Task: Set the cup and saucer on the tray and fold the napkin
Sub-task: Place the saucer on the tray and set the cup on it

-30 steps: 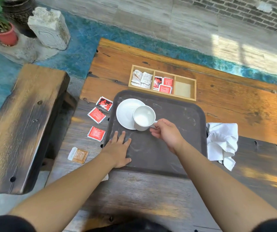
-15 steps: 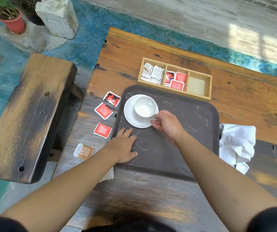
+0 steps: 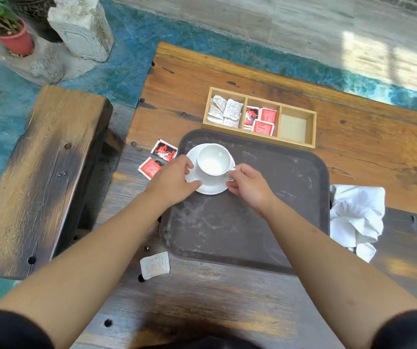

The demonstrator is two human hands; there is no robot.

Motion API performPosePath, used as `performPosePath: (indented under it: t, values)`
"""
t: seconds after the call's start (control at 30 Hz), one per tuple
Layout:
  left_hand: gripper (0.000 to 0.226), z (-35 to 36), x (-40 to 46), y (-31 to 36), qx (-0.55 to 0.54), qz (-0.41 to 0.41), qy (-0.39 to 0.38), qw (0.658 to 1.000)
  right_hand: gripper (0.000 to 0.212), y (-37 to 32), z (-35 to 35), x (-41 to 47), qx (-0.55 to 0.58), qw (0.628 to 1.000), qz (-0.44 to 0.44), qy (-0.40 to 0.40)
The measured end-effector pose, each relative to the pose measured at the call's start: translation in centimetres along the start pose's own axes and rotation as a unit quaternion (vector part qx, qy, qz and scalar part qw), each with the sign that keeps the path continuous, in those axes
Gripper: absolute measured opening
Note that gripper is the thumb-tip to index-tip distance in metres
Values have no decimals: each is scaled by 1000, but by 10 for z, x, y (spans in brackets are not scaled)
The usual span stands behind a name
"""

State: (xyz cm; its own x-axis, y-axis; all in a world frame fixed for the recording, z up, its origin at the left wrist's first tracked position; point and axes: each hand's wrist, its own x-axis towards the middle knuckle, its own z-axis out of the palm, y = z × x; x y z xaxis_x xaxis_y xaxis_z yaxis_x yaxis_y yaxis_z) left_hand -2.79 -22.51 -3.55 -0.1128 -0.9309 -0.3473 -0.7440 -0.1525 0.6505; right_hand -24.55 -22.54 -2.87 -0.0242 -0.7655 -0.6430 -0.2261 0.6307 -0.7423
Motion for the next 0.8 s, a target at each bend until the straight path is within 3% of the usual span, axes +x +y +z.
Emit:
performPosePath:
  t: [0.17,0.27,0.43,0.57,0.8]
  values:
    - [94,-5,18,10,-55,2,-22,998,22,0,-1,-1,-52,999,-8,1]
    - [111,-1,23,14,-94,4,-57,994,27,-3,1,-2,-75,997,-25,10]
    - [101,8,24,18,-197,-5,-44,979,35,-9,3,-2,-92,994,-50,11]
    - [88,13,19,19,-212,6,1,977,33,-13,4,-5,-115,991,-68,4]
    - [86,24,13,24,-205,10,57,977,43,-17,5,-8,-139,988,-74,1]
